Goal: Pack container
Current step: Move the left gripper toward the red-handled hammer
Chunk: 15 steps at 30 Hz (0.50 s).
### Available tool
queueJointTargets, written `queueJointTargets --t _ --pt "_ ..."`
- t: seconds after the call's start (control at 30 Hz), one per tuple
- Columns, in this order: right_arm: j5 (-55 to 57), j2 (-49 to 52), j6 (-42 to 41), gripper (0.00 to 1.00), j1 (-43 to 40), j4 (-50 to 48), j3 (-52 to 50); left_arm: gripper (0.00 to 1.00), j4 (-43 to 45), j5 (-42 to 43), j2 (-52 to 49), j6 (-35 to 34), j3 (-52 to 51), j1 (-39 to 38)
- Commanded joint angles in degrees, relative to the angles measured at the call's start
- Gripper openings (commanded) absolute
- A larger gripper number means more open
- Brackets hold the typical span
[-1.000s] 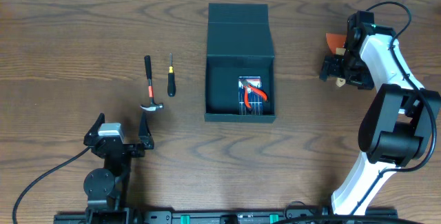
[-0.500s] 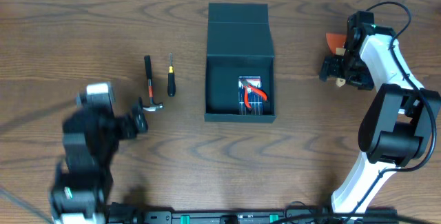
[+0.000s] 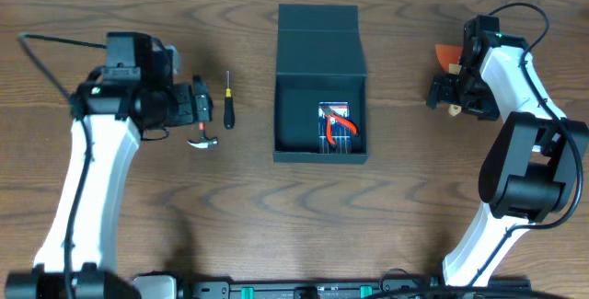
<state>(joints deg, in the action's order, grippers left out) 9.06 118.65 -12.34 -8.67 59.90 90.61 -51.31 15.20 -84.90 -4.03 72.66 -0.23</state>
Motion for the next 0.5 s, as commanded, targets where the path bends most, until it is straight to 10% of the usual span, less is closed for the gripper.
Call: queueJointTargets --t 0.0,0.47 --pt "0.59 -0.24 0.42 0.99 0.02 -0.13 0.13 0.99 -0.76 2.58 -2.25 0.85 0.61 -0.22" --pt "0.59 -0.24 0.42 0.99 0.02 -0.11 0.13 0.99 -0.79 -4.46 -10.64 1.86 -0.22 -0.79"
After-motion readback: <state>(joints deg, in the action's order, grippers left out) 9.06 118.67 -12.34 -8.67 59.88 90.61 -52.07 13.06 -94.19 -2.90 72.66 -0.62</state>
